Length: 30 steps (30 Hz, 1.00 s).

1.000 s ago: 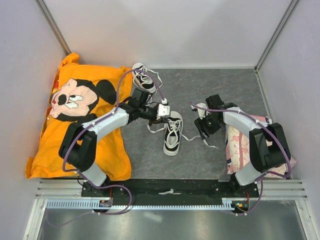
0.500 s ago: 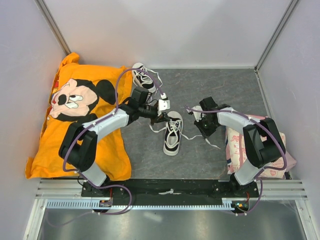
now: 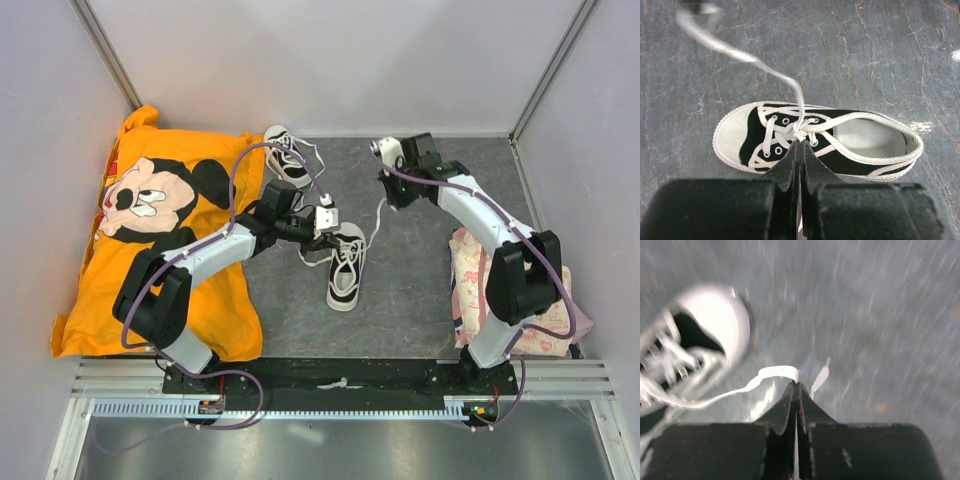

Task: Tie the shoes

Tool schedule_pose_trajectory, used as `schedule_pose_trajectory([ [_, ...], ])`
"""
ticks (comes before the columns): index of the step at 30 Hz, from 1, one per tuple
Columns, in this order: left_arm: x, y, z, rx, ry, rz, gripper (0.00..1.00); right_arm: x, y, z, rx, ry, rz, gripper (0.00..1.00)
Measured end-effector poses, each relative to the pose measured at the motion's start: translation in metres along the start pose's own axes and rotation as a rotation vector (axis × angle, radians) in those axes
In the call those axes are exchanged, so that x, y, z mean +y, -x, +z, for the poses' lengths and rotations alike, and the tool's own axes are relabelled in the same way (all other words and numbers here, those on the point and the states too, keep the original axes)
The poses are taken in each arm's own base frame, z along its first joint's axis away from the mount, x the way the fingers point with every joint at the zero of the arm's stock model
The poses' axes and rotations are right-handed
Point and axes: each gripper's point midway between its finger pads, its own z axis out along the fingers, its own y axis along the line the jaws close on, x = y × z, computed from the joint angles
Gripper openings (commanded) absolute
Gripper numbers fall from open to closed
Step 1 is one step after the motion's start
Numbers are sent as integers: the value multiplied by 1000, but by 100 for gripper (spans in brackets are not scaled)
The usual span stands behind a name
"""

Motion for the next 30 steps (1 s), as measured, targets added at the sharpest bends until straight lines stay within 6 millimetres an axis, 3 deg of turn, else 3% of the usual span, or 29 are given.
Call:
schedule_pose_trajectory([
  [2,-3,2,0,-5,-3,19,1,-3,38,1,-80,7,-13,0],
  [5,-4,2,1,-10,-5,37,2,8,73,12,-139,50,-29,0],
  [7,-4,2,1,-14,-4,46,2,30,94,26,-162,107,-49,3],
  [10,-3,3,2,-17,0,55,2,74,109,42,-171,212,-76,11],
  [12,-2,3,2,-24,4,66,2,107,110,47,-163,300,-86,48],
  [14,-2,4,2,-30,8,76,2,133,106,45,-146,376,-88,66],
  [17,-2,4,2,-32,10,82,2,138,103,41,-133,410,-65,68],
  [21,0,6,3,-39,16,96,1,109,91,31,-113,386,-7,61],
  [25,3,8,3,-47,23,107,2,84,70,5,-98,387,63,57],
  [27,3,9,3,-50,25,111,2,85,61,-10,-98,414,82,56],
  [30,4,10,3,-52,28,114,2,102,55,-24,-100,486,75,56],
])
